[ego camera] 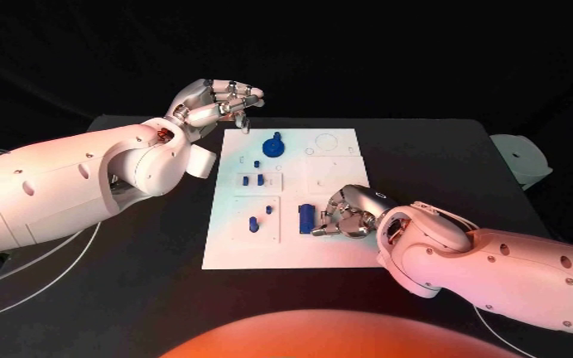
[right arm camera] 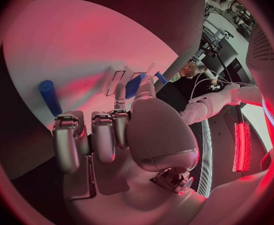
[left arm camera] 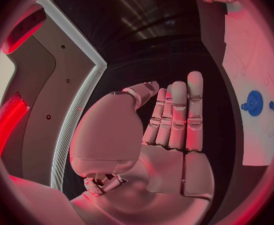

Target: Assemble the parts on the task board

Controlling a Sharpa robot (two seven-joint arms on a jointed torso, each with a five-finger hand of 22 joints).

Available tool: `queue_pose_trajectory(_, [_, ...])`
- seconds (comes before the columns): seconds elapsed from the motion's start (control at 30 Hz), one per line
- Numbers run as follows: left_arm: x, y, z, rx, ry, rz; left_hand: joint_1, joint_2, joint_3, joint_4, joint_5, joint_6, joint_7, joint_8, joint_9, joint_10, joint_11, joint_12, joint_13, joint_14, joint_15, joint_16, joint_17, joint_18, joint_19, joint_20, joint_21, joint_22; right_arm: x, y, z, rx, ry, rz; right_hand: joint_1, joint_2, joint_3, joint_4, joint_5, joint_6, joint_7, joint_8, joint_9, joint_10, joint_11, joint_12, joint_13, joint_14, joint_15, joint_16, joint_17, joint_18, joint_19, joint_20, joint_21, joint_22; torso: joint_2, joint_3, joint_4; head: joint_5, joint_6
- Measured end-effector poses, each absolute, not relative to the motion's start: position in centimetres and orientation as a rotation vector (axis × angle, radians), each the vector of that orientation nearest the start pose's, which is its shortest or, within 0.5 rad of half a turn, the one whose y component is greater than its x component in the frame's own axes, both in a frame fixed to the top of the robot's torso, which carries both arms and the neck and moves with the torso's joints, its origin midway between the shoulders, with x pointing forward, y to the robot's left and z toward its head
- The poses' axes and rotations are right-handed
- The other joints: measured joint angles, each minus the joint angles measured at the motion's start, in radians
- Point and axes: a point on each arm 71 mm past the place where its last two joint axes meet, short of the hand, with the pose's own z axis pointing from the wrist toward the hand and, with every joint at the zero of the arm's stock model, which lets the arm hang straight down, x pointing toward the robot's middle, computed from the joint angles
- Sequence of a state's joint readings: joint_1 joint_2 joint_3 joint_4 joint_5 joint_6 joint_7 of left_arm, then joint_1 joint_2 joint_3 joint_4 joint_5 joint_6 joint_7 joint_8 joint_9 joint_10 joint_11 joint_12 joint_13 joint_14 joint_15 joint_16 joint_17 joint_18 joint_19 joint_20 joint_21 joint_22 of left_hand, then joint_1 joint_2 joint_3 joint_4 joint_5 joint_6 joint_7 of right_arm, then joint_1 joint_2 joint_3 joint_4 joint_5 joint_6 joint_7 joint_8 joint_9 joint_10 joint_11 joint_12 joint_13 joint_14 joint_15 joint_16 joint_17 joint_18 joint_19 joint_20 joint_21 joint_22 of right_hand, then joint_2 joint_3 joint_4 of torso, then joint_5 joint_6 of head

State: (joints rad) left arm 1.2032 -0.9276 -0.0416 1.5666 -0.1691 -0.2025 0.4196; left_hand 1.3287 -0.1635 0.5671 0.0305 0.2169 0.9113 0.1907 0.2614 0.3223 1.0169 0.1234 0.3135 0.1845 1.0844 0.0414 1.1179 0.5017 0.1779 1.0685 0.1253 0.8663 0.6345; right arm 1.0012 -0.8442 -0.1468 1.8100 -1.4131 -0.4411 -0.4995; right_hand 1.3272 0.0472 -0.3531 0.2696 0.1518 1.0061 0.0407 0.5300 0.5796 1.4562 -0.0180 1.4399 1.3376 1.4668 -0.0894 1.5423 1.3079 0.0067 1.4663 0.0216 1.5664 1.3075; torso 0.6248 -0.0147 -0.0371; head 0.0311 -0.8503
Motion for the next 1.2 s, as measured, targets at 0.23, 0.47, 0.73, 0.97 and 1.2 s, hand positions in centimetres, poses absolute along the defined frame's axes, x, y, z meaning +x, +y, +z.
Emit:
queue_pose_trajectory(0.23, [47.71, 22.9, -16.85, -0.893, 1.477, -1.591, 0.0, 0.0, 0.0, 0.0, 0.0, 0.0, 0.0, 0.0, -0.001, 0.0, 0.0, 0.0, 0.0, 0.0, 0.0, 0.0, 0.0, 0.0, 0.0, 0.0, 0.0, 0.0, 36.6, -13.99, -27.7, 0.116, 1.978, 0.639, 0.001, 0.005, -0.011, 0.016, 0.065, 0.0, 0.0, 0.002, -0.002, 0.0, 0.0, 0.004, 0.0, 0.0, 0.0, 0.0, 0.0, 0.0, -0.004, -0.004, 0.0, 0.0, 0.0, 0.0003, 0.0007, -0.003, 0.0])
queue_pose_trajectory(0.47, [47.7, 22.95, -16.86, -0.893, 1.477, -1.59, 0.0, 0.0, 0.0, 0.0, 0.0, 0.0, 0.0, 0.0, -0.001, 0.0, 0.0, 0.0, -0.001, 0.0, 0.0, 0.0, 0.0, 0.0, 0.0, 0.0, 0.0, 0.0, 36.66, -13.98, -27.71, 0.117, 1.974, 0.639, -0.01, 0.015, -0.016, 0.021, 0.125, 0.0, 0.0, 0.004, -0.006, -0.001, -0.001, 0.012, 0.0, 0.0, 0.0, 0.0, 0.0, 0.0, 0.0, -0.007, 0.0, 0.0, 0.0, -0.001, 0.0012, -0.004, -0.002])
queue_pose_trajectory(0.73, [47.69, 22.99, -16.86, -0.894, 1.478, -1.589, 0.0, 0.0, 0.0, 0.0, 0.0, 0.0, 0.0, 0.0, -0.001, -0.002, -0.002, 0.004, -0.001, 0.0, 0.0, 0.003, 0.0, 0.0, 0.0, 0.0, -0.004, -0.001, 36.71, -13.86, -27.73, 0.111, 1.966, 0.639, 0.017, -0.011, 0.019, 0.02, 0.415, -0.006, -0.012, -0.004, -0.022, -0.006, -0.006, 0.013, 0.0, 0.0, -0.011, 0.004, 0.0, 0.0, 0.0, -0.015, 0.0, 0.0, 0.0, -0.0017, 0.0021, -0.005, -0.003])
queue_pose_trajectory(0.97, [47.68, 23.03, -16.86, -0.895, 1.478, -1.588, 0.0, 0.0, 0.0, 0.0, 0.0, 0.0, 0.0, 0.0, -0.001, -0.004, -0.004, 0.006, -0.001, 0.0, 0.0, 0.004, -0.001, 0.0, 0.0, 0.0, -0.005, -0.002, 36.58, -13.65, -27.76, 0.101, 1.964, 0.645, 0.067, -0.033, 0.311, 0.023, 0.486, -0.004, -0.006, -0.008, -0.032, -0.007, -0.007, 0.011, 0.0, 0.0, -0.011, 0.004, 0.0, 0.0, 0.0, -0.015, 0.0, 0.001, 0.0, -0.0017, 0.002, -0.005, -0.004])
queue_pose_trajectory(1.2, [47.67, 23.07, -16.86, -0.896, 1.479, -1.587, 0.0, 0.0, 0.0, 0.0, 0.0, 0.0, 0.0, 0.0, -0.001, -0.004, -0.004, 0.006, -0.001, 0.0, 0.0, 0.004, -0.001, 0.0, 0.0, 0.0, -0.005, -0.002, 36.74, -13.92, -27.68, 0.1, 1.956, 0.636, -0.084, -0.197, 0.843, -0.01, 0.466, -0.011, 0.0, 0.043, 0.001, 0.01, -0.025, 0.003, -0.029, -0.002, -0.016, 0.004, 0.0, 0.0, 0.0, -0.015, 0.0, 0.001, 0.0, -0.001, 0.0012, -0.004, -0.006])
